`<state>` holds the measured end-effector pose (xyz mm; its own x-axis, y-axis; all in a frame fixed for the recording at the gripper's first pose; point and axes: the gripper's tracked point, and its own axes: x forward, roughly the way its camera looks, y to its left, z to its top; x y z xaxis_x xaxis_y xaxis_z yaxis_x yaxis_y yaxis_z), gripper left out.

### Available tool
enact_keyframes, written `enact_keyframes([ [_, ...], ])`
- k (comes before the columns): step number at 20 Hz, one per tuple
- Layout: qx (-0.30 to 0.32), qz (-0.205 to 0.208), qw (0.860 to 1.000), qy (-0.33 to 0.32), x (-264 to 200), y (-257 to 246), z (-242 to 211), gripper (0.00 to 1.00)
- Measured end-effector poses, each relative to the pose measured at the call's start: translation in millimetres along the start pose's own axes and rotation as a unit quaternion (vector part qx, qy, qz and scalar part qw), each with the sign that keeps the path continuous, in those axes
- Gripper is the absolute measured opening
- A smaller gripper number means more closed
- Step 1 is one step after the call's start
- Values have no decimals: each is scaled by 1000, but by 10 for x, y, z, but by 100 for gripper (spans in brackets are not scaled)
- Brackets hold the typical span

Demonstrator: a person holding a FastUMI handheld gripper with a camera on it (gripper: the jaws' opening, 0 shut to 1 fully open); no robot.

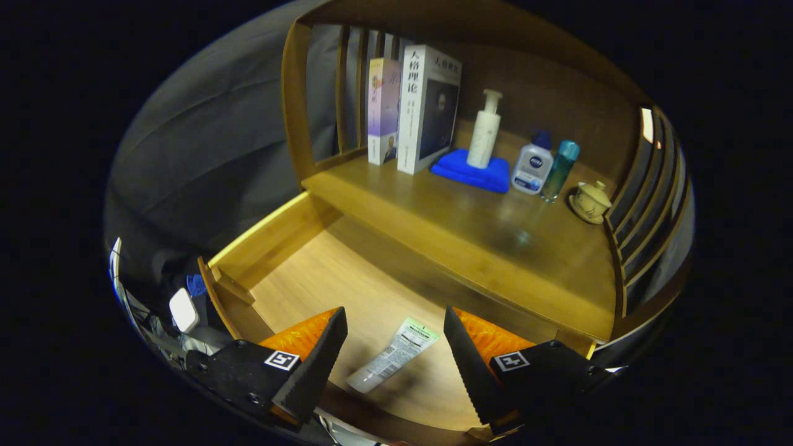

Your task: Pull open the drawer, take out the items inside it, and place them on the countertop above the cabinet.

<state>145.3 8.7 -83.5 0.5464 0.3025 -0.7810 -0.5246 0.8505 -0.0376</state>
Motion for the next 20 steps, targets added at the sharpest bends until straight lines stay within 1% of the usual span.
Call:
enact_keyframes([
  [3,-5,-3,999,38,201,-50,-178,98],
  [5,-3,16,998,64,304,6,-302,98],
  [7,-5,25,996,90,389,10,-402,98],
  [10,-8,30,991,132,502,-40,-577,98],
  [12,-9,28,988,152,563,-91,-667,98],
  [17,-1,56,980,193,611,24,-846,97],
  [19,-7,52,978,200,643,16,-874,92],
  [20,-6,52,977,206,614,4,-902,93],
])
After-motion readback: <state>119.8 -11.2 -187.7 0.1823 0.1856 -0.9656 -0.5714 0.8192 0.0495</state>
